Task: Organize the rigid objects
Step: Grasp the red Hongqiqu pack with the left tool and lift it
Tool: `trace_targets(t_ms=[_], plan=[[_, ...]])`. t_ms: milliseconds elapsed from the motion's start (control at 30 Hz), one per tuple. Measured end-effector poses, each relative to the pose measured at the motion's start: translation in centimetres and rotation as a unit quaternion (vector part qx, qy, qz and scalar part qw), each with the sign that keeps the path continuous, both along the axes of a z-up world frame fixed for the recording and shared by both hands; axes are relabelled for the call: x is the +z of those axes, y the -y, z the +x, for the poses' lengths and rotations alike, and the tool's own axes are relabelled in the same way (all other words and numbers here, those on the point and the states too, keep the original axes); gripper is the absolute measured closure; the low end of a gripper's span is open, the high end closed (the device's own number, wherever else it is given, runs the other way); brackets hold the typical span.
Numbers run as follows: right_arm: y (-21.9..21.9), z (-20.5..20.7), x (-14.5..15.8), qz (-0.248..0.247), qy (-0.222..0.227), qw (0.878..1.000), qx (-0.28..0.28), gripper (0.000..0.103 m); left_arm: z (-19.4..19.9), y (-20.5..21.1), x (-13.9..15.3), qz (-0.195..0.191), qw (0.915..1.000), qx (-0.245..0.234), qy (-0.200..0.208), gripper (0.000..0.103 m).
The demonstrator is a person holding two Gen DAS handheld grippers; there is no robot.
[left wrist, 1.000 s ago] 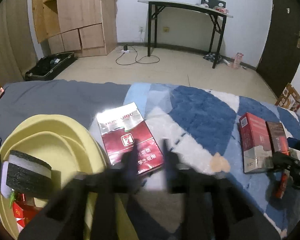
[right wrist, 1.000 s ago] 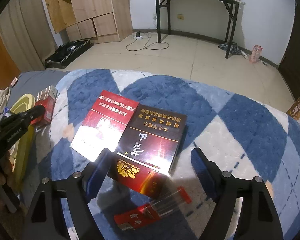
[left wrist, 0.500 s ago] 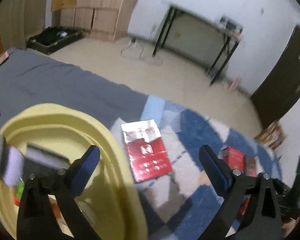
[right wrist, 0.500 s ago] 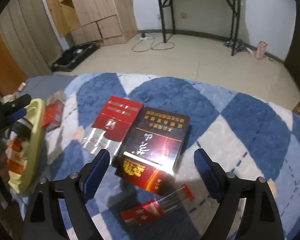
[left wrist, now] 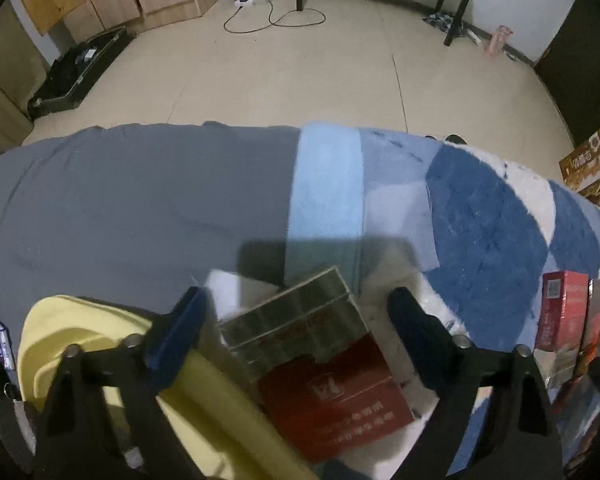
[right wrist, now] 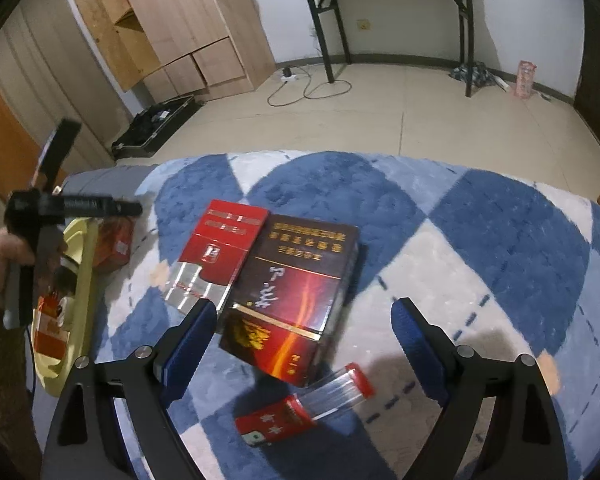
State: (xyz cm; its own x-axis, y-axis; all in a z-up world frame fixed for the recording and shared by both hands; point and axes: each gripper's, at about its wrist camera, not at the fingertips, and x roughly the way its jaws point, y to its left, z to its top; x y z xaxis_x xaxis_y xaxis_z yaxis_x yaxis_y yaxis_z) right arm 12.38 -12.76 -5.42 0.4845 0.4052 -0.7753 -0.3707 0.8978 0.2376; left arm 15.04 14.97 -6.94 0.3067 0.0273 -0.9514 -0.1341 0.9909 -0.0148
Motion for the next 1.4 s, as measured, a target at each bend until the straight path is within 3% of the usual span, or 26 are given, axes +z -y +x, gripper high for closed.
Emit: trace_targets(t_ms=[67, 200, 367, 433, 567, 633, 833, 967, 1133, 1333, 1367, 1400], plan=[[-0.1, 0.0, 0.1, -0.001, 0.001, 1.000, 0.000, 0.013, -0.4, 0.9, 0.1, -0.001, 0.9998, -0.019, 0.012, 0.039], [-0.4, 0.1, 0.2, 0.000, 0.004, 1.000, 0.003, 0.013, -1.8, 2.1, 0.9, 0.014, 0.9986, -0.033, 0.039, 0.041], [-0.1, 0.3, 0.0, 0.004, 0.004, 1.000, -0.002, 0.013, -8.0, 5.0, 5.7, -0.014, 0.9900, -0.055, 0.129, 0.042], [-0.1, 0.3, 0.0, 0.005, 0.008, 1.000, -0.006, 0.013, -11.3, 6.9, 6.1, -0.019, 0.9872, -0.061, 0.146, 0.042], [-1.9, 0.6, -1.5, -0.040, 0.012, 0.999, -0.003, 0.013, -13.2, 9.9, 3.6, -0.009, 0.9883, -0.082, 0.129, 0.042], [-2.6, 0.5, -1.7, -0.053, 0.022, 0.998, -0.001, 0.011, -13.0, 9.5, 3.2, -0.040, 0.9858, -0.085, 0.139, 0.042], [-3.9, -0.1, -1.1, -0.108, 0.050, 0.993, -0.010, 0.008, -10.9, 9.0, 2.0, -0.068, 0.9861, -0.093, 0.120, 0.042], [-5.6, -1.4, -0.1, -0.171, 0.076, 0.982, -0.026, 0.009, -10.5, 7.8, 0.9, -0.084, 0.9871, -0.081, 0.109, 0.042], [-8.7, -2.9, -0.4, -0.195, 0.079, 0.978, 0.014, 0.009, -10.8, 7.7, 1.1, -0.088, 0.9865, -0.084, 0.111, 0.042], [-8.5, -2.3, -1.7, -0.213, 0.066, 0.975, 0.006, 0.012, -10.6, 7.7, 0.9, -0.084, 0.9857, -0.086, 0.119, 0.042], [-8.1, -2.1, -1.7, -0.202, 0.068, 0.977, -0.001, 0.017, -10.5, 7.7, 0.8, -0.083, 0.9856, -0.086, 0.120, 0.042], [-8.0, -1.9, -1.8, -0.200, 0.068, 0.977, -0.001, 0.030, -10.6, 7.7, 0.9, -0.081, 0.9854, -0.088, 0.121, 0.043]])
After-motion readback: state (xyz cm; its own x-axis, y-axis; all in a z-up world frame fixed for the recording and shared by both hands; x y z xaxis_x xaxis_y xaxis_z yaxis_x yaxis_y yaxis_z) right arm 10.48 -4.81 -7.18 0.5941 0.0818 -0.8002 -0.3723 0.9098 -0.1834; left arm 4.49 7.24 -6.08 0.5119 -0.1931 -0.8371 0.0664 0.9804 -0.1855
